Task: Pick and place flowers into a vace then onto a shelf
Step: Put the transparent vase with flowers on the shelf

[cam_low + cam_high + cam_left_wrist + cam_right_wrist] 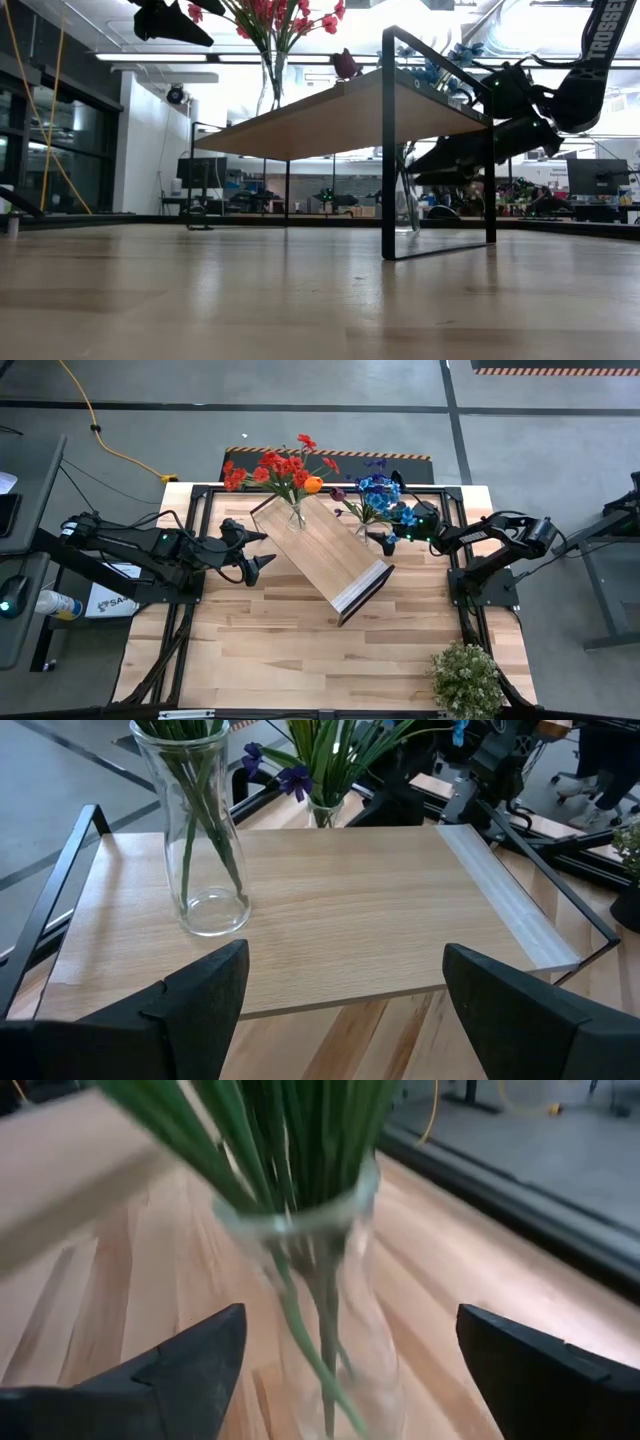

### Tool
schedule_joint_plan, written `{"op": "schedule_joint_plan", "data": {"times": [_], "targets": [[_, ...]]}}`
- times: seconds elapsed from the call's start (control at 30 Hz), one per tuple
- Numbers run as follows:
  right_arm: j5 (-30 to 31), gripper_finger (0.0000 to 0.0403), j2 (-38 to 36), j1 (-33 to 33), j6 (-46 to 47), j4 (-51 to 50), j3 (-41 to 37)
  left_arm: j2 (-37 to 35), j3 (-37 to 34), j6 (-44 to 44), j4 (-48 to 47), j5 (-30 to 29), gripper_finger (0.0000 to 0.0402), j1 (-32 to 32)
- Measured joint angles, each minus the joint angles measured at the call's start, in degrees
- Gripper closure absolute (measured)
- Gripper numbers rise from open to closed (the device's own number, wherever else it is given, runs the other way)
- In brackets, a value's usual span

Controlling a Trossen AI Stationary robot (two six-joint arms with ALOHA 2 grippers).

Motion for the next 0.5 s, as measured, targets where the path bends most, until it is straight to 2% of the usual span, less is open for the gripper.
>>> {"op": "schedule_joint_plan", "data": {"times": [0.17,0.5], "targets": [[0.02,0.0049,0.00,0.00,0.00,4.01,0.00,0.00,0.00,0.00,0.00,-0.01,0.0034,0.00],[-0.13,0.0049,0.00,0.00,-1.49,3.88,0.00,0.00,0.00,0.00,-0.02,-0.04,0.0034,0.00]]}}
